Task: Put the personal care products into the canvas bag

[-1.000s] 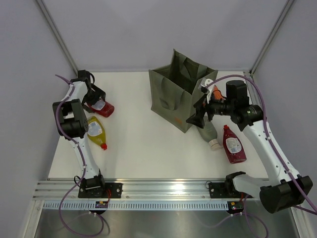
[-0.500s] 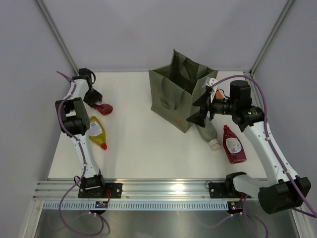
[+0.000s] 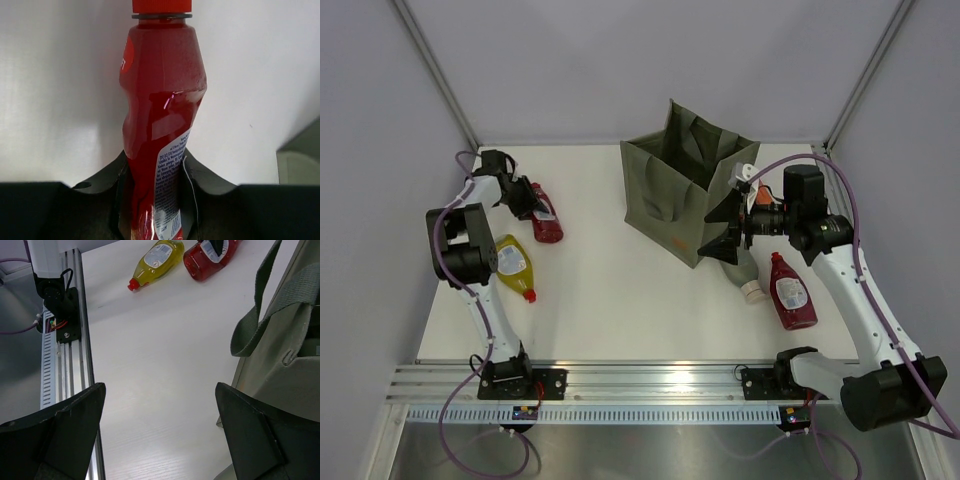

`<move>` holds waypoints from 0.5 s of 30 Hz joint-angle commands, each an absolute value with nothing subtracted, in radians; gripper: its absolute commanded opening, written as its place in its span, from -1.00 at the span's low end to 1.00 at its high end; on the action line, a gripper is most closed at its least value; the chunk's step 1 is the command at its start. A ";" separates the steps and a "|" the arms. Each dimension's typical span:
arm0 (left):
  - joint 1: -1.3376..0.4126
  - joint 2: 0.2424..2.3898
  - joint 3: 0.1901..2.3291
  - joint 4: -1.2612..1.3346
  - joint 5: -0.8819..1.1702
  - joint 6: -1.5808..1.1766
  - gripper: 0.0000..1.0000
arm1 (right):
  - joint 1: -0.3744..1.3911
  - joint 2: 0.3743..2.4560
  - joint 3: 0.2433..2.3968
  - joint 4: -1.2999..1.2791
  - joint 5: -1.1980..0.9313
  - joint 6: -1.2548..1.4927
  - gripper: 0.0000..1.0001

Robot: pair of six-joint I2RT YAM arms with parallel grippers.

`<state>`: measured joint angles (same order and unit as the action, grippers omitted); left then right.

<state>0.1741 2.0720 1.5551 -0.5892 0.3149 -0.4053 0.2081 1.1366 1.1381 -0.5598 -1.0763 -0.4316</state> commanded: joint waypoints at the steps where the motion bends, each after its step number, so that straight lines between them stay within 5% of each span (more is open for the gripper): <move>1: 0.147 1.985 1.548 -0.493 0.607 -0.316 -1.00 | 0.204 1.158 1.203 -0.618 -1.141 -0.469 0.99; 9: 0.032 1.702 1.220 -0.278 0.776 -0.386 -1.00 | 0.345 1.340 1.385 -1.106 -1.201 -0.813 0.96; 15: 0.008 1.360 0.785 0.179 0.905 -0.648 -1.00 | 0.549 1.307 1.188 -0.795 -0.996 -0.524 0.86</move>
